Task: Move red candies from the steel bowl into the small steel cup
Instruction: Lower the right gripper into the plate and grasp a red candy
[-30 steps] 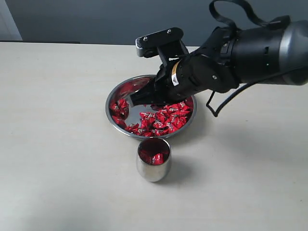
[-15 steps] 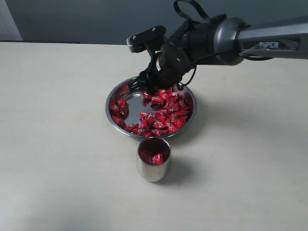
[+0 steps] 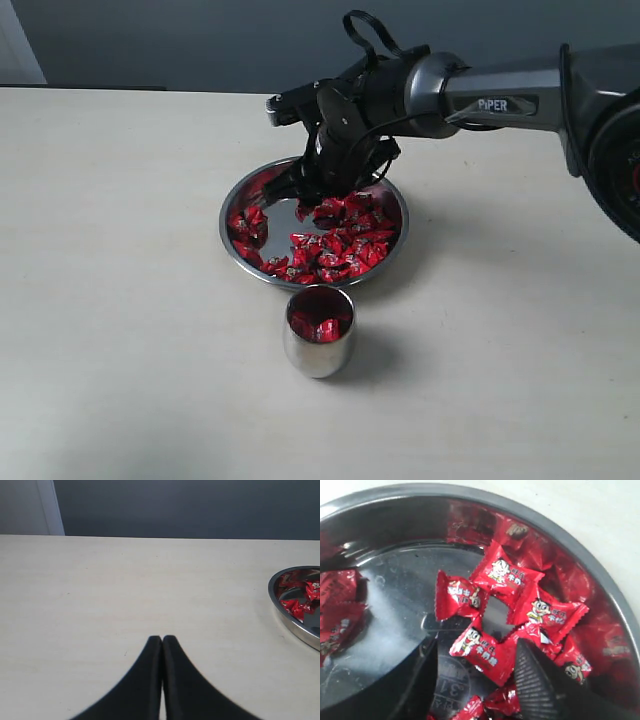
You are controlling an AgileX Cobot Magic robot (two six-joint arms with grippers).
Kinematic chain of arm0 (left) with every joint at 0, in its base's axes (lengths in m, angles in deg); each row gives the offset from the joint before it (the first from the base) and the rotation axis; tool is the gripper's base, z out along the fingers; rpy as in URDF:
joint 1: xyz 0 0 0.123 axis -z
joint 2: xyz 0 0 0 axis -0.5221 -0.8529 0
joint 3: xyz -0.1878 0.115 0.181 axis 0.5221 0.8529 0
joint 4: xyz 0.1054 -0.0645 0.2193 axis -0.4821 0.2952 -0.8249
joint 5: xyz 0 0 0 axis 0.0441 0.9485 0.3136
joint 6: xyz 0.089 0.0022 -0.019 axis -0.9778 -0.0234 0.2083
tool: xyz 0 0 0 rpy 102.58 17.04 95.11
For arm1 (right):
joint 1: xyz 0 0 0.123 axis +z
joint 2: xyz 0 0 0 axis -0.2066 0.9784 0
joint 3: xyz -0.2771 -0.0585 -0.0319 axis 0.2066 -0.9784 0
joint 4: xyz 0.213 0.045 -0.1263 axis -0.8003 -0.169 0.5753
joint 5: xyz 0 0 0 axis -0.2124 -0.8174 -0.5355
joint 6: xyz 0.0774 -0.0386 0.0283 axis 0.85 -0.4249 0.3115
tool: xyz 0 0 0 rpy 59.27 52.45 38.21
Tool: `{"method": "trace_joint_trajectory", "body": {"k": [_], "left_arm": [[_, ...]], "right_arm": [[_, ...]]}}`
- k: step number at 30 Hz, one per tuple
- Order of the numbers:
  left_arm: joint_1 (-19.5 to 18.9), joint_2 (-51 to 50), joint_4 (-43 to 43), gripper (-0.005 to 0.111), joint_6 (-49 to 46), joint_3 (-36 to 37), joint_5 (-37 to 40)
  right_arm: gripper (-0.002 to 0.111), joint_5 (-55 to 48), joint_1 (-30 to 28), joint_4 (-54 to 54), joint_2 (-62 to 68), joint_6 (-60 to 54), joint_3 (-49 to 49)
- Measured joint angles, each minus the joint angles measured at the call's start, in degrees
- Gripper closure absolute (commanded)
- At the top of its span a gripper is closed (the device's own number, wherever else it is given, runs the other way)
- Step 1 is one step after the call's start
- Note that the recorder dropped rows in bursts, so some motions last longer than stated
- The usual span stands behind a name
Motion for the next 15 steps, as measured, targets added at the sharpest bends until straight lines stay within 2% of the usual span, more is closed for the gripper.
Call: {"method": "trace_joint_trajectory", "body": {"k": [11,13,15], "left_arm": [[0.0,0.0,0.0,0.106,0.0,0.0,0.0],[0.0,0.0,0.0,0.106,0.0,0.0,0.0],[0.0,0.0,0.0,0.106,0.0,0.0,0.0]], "right_arm": [[0.061,0.0,0.0,-0.9,2.9,0.0,0.1],[0.067,0.0,0.0,-1.0,2.9,0.0,0.1],[0.078,0.0,0.0,-1.0,2.9,0.0,0.1]]}}
